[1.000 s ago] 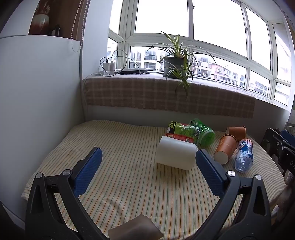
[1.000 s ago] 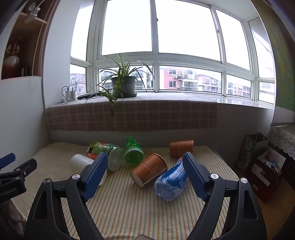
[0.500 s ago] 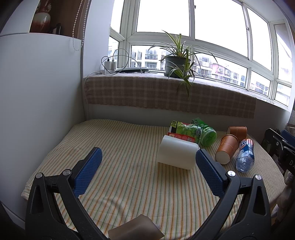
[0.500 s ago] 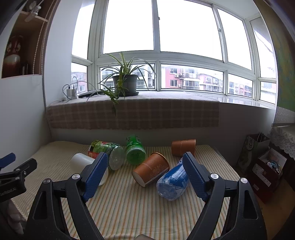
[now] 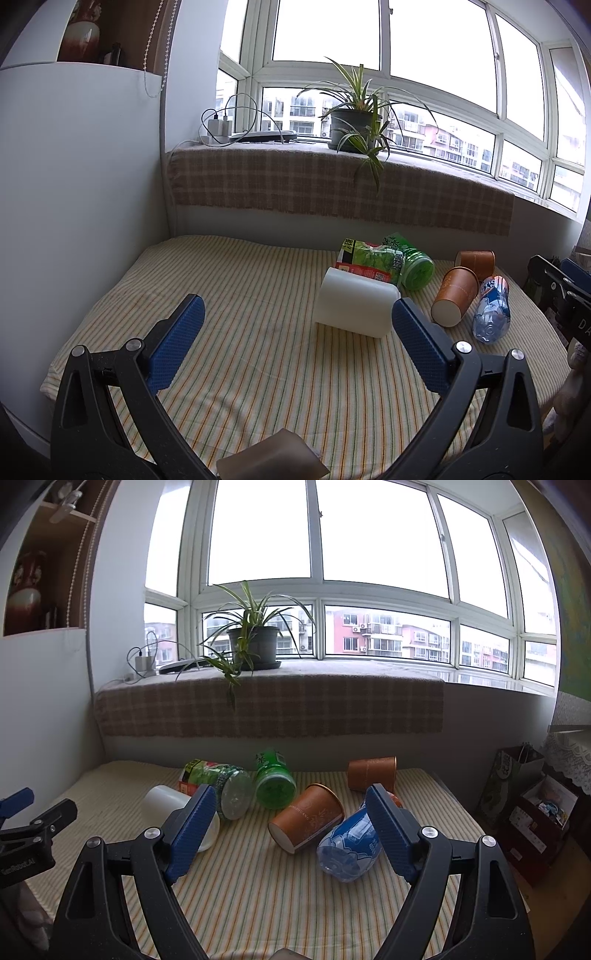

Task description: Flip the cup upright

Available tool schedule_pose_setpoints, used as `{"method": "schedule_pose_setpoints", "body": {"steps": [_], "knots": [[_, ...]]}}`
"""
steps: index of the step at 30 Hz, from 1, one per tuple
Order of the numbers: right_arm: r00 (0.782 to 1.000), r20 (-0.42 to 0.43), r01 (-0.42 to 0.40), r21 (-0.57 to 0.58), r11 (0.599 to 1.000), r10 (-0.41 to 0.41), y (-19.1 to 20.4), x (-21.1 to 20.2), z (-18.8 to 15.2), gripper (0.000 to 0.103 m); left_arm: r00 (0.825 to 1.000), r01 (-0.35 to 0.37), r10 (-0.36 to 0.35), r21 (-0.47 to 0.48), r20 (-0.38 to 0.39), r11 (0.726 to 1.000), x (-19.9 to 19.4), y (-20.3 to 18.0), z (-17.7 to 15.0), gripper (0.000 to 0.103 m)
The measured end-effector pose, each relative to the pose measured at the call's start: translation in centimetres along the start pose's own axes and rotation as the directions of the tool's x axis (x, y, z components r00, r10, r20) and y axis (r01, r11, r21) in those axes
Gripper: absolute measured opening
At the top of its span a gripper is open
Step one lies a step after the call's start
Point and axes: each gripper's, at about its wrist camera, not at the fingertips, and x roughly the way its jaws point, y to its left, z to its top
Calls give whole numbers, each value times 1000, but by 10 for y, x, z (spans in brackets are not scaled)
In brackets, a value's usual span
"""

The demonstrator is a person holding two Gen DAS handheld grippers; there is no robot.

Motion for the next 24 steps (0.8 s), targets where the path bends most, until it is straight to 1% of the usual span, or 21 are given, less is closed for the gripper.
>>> {"method": "schedule_pose_setpoints", "body": {"steps": [24], "knots": [[1000, -11, -15, 4, 1000, 15, 1, 4, -1, 83, 1000, 0, 0, 0, -4, 1000, 3, 0, -3, 103]]}}
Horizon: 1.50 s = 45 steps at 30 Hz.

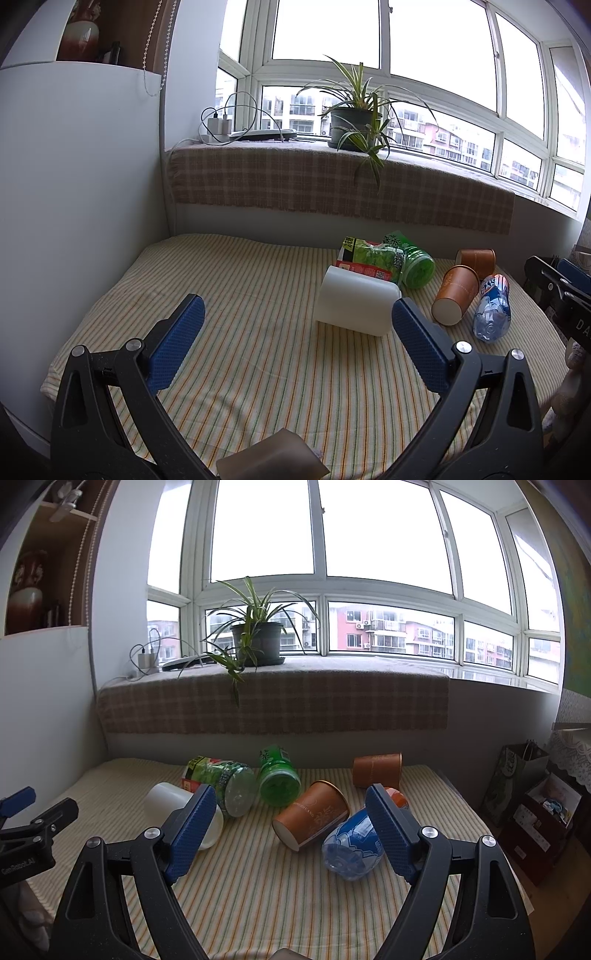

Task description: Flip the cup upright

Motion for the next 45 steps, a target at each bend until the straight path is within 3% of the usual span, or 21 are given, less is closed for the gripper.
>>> {"method": "schedule_pose_setpoints", "body": {"steps": [25, 31, 35, 39, 43, 45], "knots": [[1000, -23, -19, -25, 1000, 18, 7, 11, 1, 83, 1000, -4, 4, -4, -14, 1000, 3, 0, -8, 103], [990, -83, -119, -96, 988, 112, 17, 35, 6, 83, 999, -16, 15, -9, -30, 1000, 2, 9, -5, 103], [962, -187, -232, -180, 956, 198, 29, 66, 10, 83, 999, -24, 23, -18, -42, 1000, -3, 16, -8, 103], [894, -338, -379, -219, 899, 295, 37, 101, 16, 83, 998, -24, 24, -9, -60, 1000, -12, 21, -12, 103], [839, -445, -465, -289, 837, 312, 48, 133, 30, 83, 996, -33, 33, -2, -84, 999, -16, 25, -15, 103], [799, -509, -515, -306, 800, 320, 54, 150, 37, 83, 995, -39, 38, -11, -96, 999, -14, 29, -16, 103]]}}
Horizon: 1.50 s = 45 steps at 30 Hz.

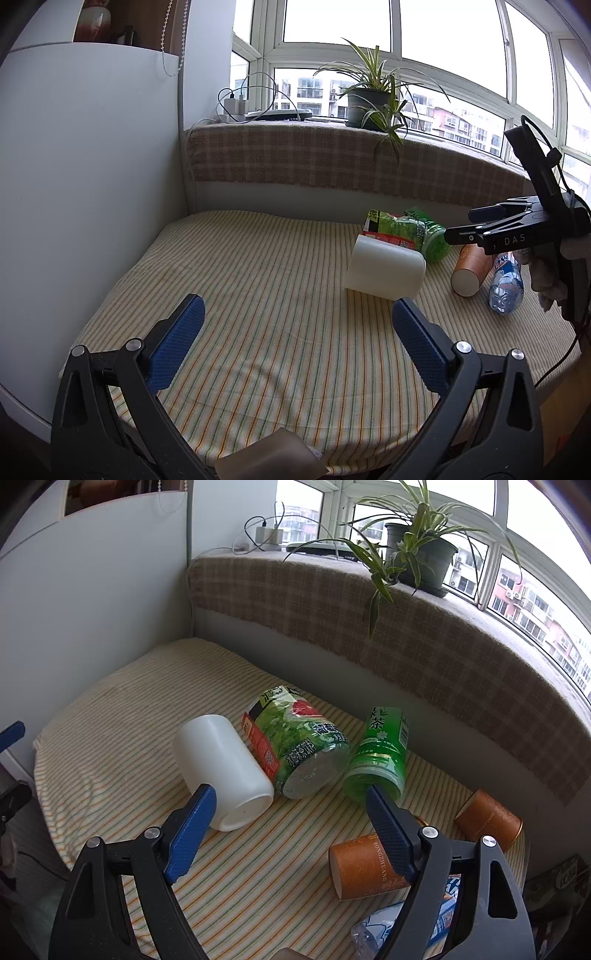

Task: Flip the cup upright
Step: 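Reach the right gripper to the lying green grapefruit drink container and grasp it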

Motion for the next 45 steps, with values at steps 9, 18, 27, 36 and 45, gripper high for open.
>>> {"method": "schedule_pose_setpoints", "body": {"steps": [9, 18, 27, 36, 45], "knots": [[974, -216, -105, -143, 984, 73, -12, 60, 45, 83, 998, -44, 43, -41, -36, 998, 5, 19, -4, 103], [933, -335, -205, -183, 962, 135, -11, 105, 72, 83, 994, -97, 93, -64, -62, 993, 13, 39, -7, 103], [908, -413, -187, -252, 950, 69, -5, 135, 77, 83, 988, -132, 125, -89, -87, 987, 19, 52, -10, 103], [895, -441, -209, -272, 939, 72, 2, 154, 78, 83, 986, -147, 139, -93, -91, 985, 21, 56, -8, 103], [890, -451, -213, -287, 934, 65, 6, 160, 78, 82, 987, -145, 138, -85, -88, 986, 23, 57, -6, 103]]}}
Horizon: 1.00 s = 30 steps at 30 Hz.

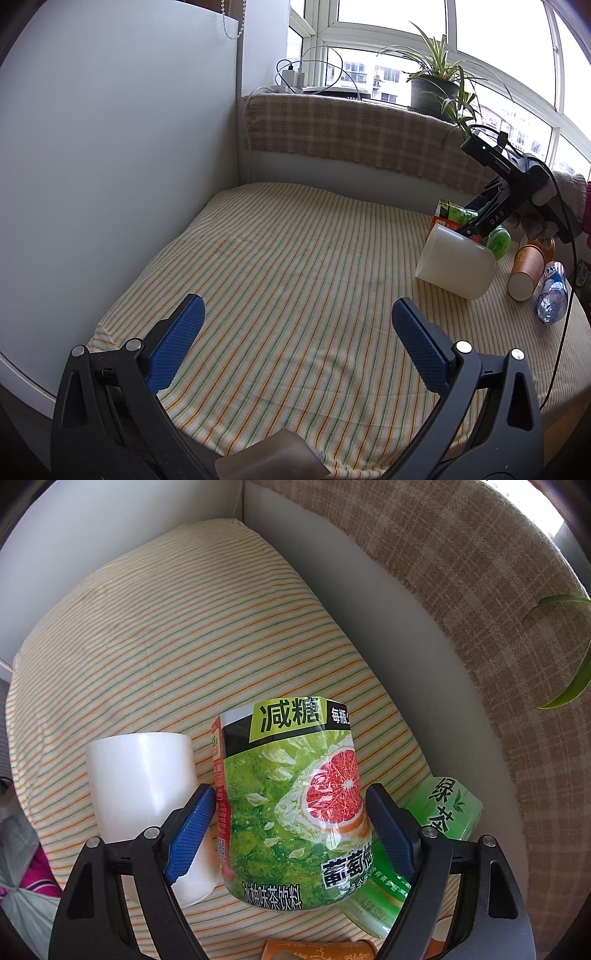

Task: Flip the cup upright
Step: 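Reach the right gripper to the lying green grapefruit drink container and grasp it, then lift the container with the right gripper and turn it upright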

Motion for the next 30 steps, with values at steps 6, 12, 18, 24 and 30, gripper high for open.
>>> {"method": "schedule_pose_setpoints", "body": {"steps": [6, 12, 18, 24, 30], "knots": [[999, 34, 11, 4, 1000, -11, 0, -5, -2, 81, 1000, -2, 2, -5, 7, 1000, -3, 1, 0, 103], [995, 88, 49, 10, 999, -50, 3, -31, -10, 81, 1000, 0, 1, -5, 14, 1000, -6, 2, -1, 103], [985, 144, 93, 9, 996, -93, 13, -54, -14, 81, 1000, 9, -9, 2, 25, 1000, -12, 0, -1, 103], [961, 236, 141, 30, 990, -144, 26, -98, -34, 81, 999, 24, -25, 19, 40, 1000, -19, -7, 1, 103], [923, 354, 111, 128, 985, -150, 42, -141, -74, 81, 997, 47, -49, 40, 61, 998, -26, -15, 2, 103]]}}
